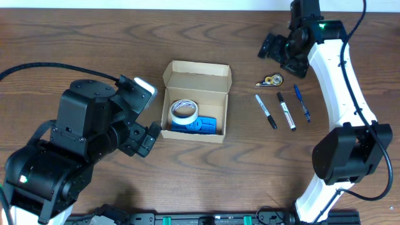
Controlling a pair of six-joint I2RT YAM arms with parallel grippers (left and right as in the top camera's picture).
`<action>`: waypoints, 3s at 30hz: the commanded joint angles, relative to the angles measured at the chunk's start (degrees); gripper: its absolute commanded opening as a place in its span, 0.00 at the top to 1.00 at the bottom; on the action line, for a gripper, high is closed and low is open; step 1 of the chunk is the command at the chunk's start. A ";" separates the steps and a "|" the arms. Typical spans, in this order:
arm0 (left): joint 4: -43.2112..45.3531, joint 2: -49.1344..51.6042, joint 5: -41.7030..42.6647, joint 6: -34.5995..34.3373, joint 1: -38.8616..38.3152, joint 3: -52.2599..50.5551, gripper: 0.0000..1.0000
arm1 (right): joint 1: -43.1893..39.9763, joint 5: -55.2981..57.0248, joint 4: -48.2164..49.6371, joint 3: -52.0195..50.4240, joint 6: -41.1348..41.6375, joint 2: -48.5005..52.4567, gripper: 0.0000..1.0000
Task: Pack container
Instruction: 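Withdraw the right gripper and move it to the correction tape, then grasp the correction tape dispenser with the right gripper and lift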
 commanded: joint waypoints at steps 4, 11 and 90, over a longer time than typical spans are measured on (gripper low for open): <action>-0.02 -0.02 -0.39 -0.66 0.17 0.76 0.05 | 1.31 5.27 -0.92 -0.61 26.23 2.82 0.01; 0.00 -0.02 -0.39 -0.66 0.17 0.76 0.05 | 1.53 6.19 -0.22 -0.59 34.18 6.12 0.02; 0.00 -0.02 -0.39 -0.66 0.17 0.76 0.05 | -4.07 2.67 7.78 -0.48 41.11 23.12 0.36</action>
